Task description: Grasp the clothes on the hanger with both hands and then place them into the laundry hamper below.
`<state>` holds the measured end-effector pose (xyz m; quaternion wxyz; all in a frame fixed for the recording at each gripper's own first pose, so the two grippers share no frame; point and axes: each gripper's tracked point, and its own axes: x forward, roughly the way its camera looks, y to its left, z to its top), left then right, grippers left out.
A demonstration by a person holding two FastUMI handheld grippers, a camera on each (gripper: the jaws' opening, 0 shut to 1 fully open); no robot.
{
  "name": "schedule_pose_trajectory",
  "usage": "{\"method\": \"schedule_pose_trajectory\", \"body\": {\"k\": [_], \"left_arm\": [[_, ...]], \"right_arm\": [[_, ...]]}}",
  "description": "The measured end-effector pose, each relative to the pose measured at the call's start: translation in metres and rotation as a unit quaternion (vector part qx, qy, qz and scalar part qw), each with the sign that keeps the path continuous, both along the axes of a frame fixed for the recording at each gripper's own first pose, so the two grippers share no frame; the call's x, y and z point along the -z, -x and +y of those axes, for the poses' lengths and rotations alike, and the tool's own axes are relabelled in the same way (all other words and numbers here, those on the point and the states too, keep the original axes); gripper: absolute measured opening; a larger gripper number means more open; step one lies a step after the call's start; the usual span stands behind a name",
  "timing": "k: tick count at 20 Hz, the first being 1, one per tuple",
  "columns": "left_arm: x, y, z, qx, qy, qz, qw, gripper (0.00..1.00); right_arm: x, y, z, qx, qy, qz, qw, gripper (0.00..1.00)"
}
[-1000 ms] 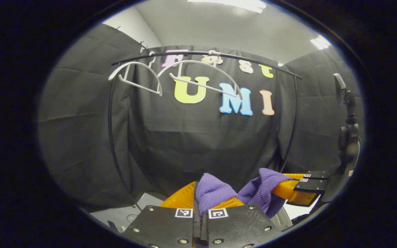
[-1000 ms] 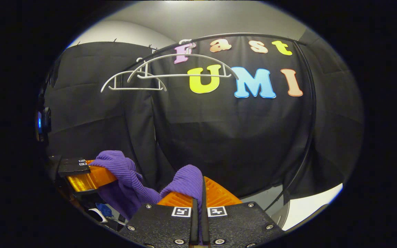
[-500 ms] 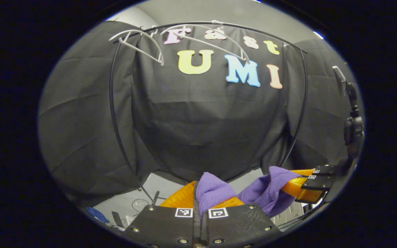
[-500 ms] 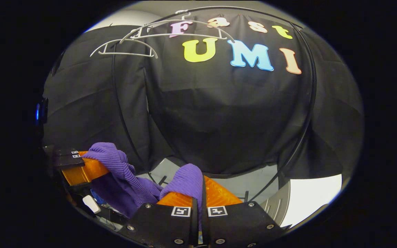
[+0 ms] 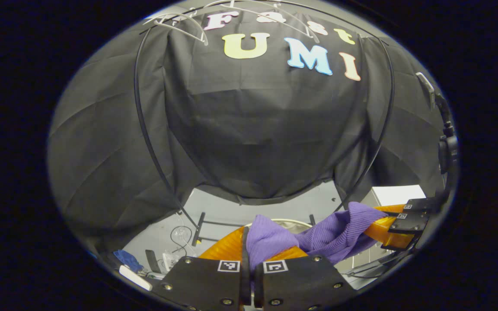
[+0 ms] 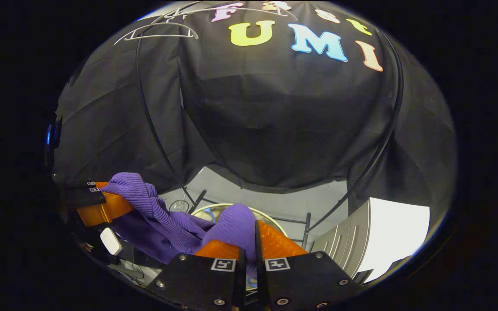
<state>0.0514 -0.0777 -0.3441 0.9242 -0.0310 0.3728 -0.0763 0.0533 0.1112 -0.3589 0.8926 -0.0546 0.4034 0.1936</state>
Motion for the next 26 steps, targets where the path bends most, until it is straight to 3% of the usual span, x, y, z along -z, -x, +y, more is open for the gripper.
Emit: {"method": "schedule_pose_trajectory", "body": {"k": [1, 2, 3, 4, 5, 6, 7, 8, 10, 18, 26], "left_arm": [[0.006, 0.003, -0.001, 0.002, -0.001, 0.012, 1.0, 0.09], [0.004, 0.009, -0.003, 0.008, 0.001, 0.021, 1.0, 0.14], [0.005, 0.009, -0.002, 0.01, -0.003, 0.021, 1.0, 0.33], [0.006, 0.01, 0.0, 0.013, -0.003, 0.018, 1.0, 0.52], [0.001, 0.008, 0.002, 0.012, -0.005, 0.012, 1.0, 0.7], [-0.001, 0.01, 0.005, 0.013, -0.006, 0.006, 1.0, 0.89], [-0.005, 0.009, 0.007, 0.012, -0.009, 0.001, 1.0, 0.83], [-0.008, 0.01, 0.01, 0.012, -0.012, -0.005, 1.0, 0.83], [-0.017, 0.009, 0.014, 0.009, -0.016, -0.02, 1.0, 0.83], [-0.115, -0.01, 0.026, -0.006, 0.0, -0.124, 0.992, 0.83], [-0.264, -0.011, 0.043, -0.007, 0.023, -0.265, 0.964, 0.86]], "right_arm": [[0.004, 0.006, -0.001, 0.0, 0.0, 0.011, 1.0, 0.12], [0.009, 0.012, -0.002, 0.0, -0.003, 0.024, 1.0, 0.17], [0.01, 0.019, -0.004, 0.001, -0.004, 0.033, 0.999, 0.27], [0.013, 0.025, -0.004, 0.002, -0.005, 0.041, 0.999, 0.45], [0.012, 0.027, -0.002, 0.003, -0.011, 0.044, 0.999, 0.54], [0.013, 0.027, -0.002, 0.006, -0.013, 0.043, 0.999, 0.7], [0.011, 0.029, -0.003, 0.009, -0.012, 0.041, 0.999, 0.76], [0.008, 0.028, -0.004, 0.012, -0.009, 0.036, 0.999, 0.85], [-0.001, 0.025, -0.006, 0.018, -0.005, 0.02, 1.0, 0.93], [-0.097, 0.009, -0.012, 0.034, -0.024, -0.097, 0.994, 0.94], [-0.238, 0.01, -0.038, 0.081, -0.058, -0.237, 0.966, 0.94]]}}
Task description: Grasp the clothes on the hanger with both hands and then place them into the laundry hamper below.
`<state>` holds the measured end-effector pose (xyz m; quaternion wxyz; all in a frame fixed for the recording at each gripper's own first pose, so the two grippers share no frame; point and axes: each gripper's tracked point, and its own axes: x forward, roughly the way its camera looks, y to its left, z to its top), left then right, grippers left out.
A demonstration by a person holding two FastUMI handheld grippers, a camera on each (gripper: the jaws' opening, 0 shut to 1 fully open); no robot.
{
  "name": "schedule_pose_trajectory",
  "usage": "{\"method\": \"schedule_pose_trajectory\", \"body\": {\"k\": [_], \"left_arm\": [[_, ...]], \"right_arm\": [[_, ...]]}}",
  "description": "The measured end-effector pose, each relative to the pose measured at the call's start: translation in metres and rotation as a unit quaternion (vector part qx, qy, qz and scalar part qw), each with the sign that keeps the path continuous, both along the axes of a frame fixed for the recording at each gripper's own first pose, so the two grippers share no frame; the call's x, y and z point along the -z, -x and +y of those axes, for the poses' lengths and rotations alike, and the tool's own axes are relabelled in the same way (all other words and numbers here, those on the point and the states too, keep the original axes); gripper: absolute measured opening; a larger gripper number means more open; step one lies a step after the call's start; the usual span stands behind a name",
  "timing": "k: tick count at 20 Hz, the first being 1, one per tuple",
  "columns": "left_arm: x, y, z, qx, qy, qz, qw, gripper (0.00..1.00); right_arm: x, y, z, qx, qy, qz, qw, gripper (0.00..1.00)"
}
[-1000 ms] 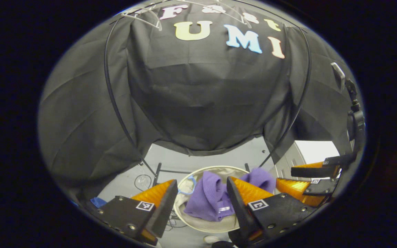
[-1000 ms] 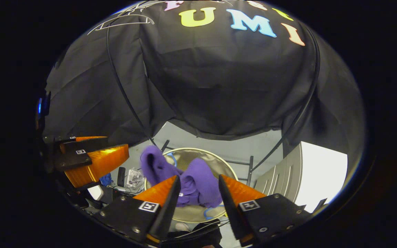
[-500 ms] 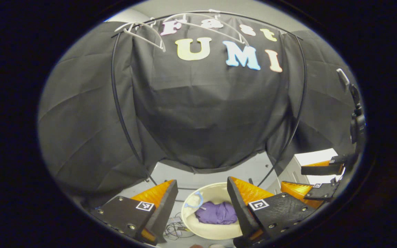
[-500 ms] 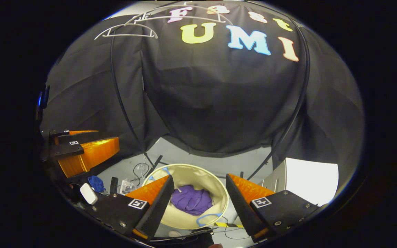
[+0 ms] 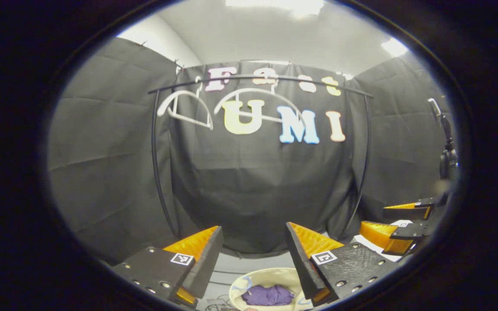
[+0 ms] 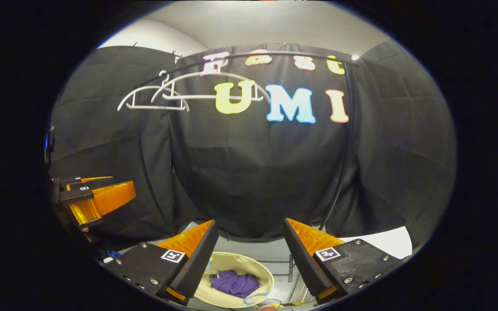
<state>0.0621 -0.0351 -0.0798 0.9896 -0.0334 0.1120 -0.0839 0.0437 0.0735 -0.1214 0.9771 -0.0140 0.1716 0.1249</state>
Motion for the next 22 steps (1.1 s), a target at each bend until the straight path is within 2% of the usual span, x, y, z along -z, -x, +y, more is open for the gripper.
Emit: {"method": "schedule_pose_trajectory", "body": {"k": [7, 9, 11, 12, 15, 16, 19, 20, 22], "left_arm": [[-0.087, 0.018, -0.001, 0.0, 0.01, -0.072, 0.997, 0.89], [-0.101, 0.024, -0.002, -0.005, 0.015, -0.085, 0.996, 0.89], [-0.105, 0.035, -0.003, -0.017, 0.011, -0.096, 0.995, 0.89], [-0.106, 0.041, -0.001, -0.022, 0.008, -0.099, 0.995, 0.83], [-0.115, 0.06, -0.004, -0.028, 0.011, -0.108, 0.994, 0.83], [-0.119, 0.066, -0.006, -0.03, 0.012, -0.113, 0.993, 0.86], [-0.125, 0.078, -0.012, -0.037, 0.006, -0.124, 0.992, 0.77], [-0.127, 0.081, -0.015, -0.038, 0.005, -0.127, 0.991, 0.89], [-0.129, 0.085, -0.019, -0.038, 0.004, -0.13, 0.991, 0.89]], "right_arm": [[-0.091, 0.013, -0.056, 0.039, 0.008, -0.099, 0.994, 0.92], [-0.114, 0.021, -0.078, 0.057, 0.003, -0.127, 0.99, 0.94], [-0.13, 0.029, -0.097, 0.073, 0.005, -0.15, 0.986, 0.91], [-0.134, 0.033, -0.104, 0.078, 0.005, -0.156, 0.985, 0.91], [-0.141, 0.047, -0.121, 0.087, -0.003, -0.167, 0.982, 0.93], [-0.141, 0.05, -0.124, 0.088, -0.007, -0.166, 0.982, 0.92], [-0.133, 0.058, -0.128, 0.084, -0.015, -0.152, 0.985, 0.93], [-0.132, 0.06, -0.13, 0.084, -0.015, -0.151, 0.985, 0.93], [-0.132, 0.064, -0.131, 0.081, -0.015, -0.15, 0.985, 0.92]]}}
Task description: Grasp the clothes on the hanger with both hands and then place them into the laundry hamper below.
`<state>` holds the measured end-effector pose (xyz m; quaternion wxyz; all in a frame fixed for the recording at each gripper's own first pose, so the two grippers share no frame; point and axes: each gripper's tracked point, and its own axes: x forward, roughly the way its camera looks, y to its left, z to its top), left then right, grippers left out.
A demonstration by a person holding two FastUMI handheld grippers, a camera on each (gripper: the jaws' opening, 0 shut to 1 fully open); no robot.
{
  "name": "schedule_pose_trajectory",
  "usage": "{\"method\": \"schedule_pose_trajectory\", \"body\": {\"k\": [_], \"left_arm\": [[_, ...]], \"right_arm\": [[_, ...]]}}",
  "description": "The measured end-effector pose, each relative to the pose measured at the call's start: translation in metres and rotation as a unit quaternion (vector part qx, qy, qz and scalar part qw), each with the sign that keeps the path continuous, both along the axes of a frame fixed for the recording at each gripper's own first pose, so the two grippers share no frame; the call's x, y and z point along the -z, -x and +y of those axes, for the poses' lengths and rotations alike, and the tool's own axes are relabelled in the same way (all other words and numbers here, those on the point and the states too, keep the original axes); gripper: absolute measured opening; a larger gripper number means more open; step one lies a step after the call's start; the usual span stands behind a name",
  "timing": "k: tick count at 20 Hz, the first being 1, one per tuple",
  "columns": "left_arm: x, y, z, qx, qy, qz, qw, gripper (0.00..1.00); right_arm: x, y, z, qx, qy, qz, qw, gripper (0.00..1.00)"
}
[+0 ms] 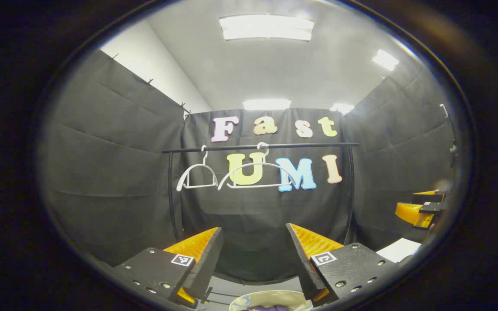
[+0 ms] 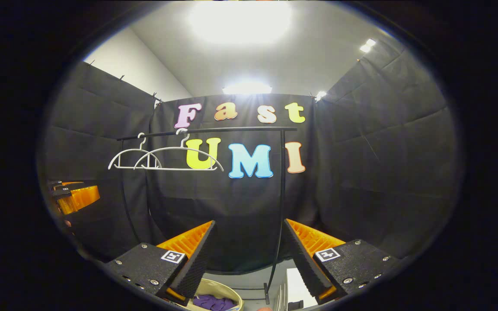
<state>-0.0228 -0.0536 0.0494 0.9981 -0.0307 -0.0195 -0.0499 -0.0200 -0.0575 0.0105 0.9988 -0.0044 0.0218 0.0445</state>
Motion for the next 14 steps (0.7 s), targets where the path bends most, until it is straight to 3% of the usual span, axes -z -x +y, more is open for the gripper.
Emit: {"method": "schedule_pose_trajectory", "body": {"k": [11, 12, 14], "left_arm": [[-0.006, 0.014, 0.002, 0.001, -0.005, -0.01, 1.0, 0.89], [-0.005, 0.011, 0.001, 0.002, -0.007, -0.01, 1.0, 0.83], [-0.005, 0.008, 0.0, 0.001, -0.006, -0.012, 1.0, 0.83]], "right_arm": [[-0.018, 0.008, 0.0, 0.004, -0.001, -0.025, 1.0, 0.93], [-0.018, 0.008, 0.0, 0.005, -0.001, -0.025, 1.0, 0.93], [-0.017, 0.007, 0.0, 0.007, 0.001, -0.024, 1.0, 0.92]]}}
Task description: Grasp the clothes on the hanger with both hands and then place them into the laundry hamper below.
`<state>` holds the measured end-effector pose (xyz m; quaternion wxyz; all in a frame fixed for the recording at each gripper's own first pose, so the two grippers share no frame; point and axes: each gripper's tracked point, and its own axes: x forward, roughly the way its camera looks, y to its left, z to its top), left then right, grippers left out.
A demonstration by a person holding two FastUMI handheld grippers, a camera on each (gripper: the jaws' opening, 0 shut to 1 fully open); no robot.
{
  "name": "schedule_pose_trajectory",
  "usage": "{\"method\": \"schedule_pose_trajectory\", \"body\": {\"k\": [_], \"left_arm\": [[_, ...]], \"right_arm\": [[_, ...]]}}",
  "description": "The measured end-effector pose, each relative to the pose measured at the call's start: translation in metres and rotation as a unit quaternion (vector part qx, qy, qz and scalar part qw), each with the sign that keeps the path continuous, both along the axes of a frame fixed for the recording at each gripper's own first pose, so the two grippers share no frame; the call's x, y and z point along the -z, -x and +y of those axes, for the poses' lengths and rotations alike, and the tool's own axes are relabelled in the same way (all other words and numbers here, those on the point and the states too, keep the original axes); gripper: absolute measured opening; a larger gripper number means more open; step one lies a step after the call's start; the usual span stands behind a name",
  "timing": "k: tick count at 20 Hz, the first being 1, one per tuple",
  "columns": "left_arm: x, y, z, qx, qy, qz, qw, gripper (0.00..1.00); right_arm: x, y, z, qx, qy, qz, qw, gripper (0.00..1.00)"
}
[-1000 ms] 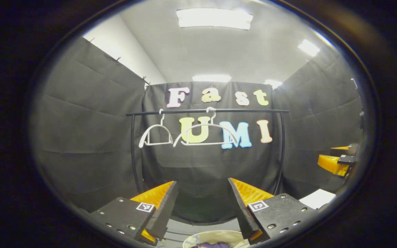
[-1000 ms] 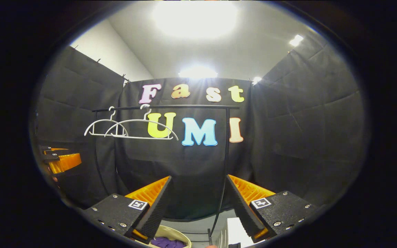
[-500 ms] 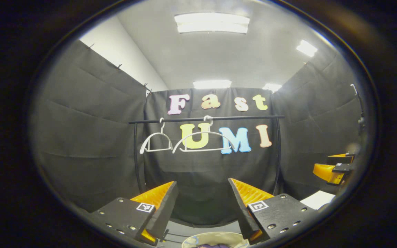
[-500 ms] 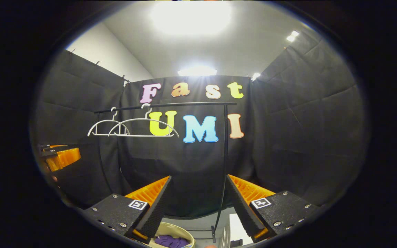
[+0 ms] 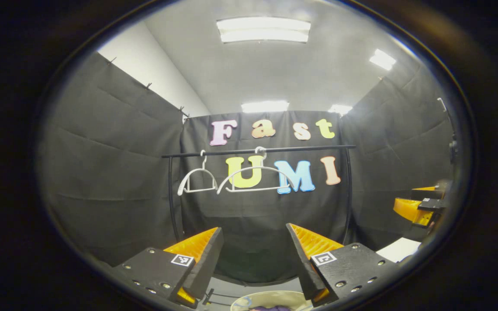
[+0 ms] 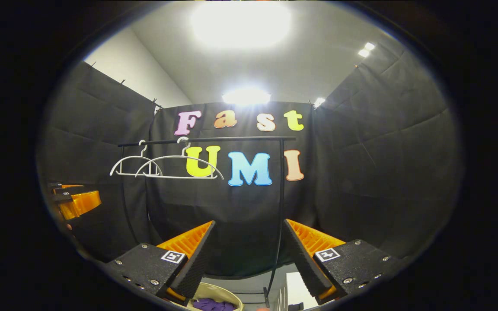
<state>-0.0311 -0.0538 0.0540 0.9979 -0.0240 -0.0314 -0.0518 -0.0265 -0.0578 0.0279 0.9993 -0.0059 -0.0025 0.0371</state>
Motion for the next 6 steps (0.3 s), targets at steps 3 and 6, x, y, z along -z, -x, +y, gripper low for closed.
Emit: {"method": "schedule_pose_trajectory", "body": {"k": [3, 6], "left_arm": [[0.0027, -0.0039, -0.0019, 0.001, 0.001, 0.003, 1.0, 0.87], [0.0011, -0.0029, -0.0008, -0.001, -0.001, 0.0, 1.0, 0.89]], "right_arm": [[0.0011, -0.0005, -0.0018, 0.001, -0.002, 0.001, 1.0, 0.93], [0.0008, -0.001, -0.0051, 0.005, -0.002, 0.002, 1.0, 0.93]]}}
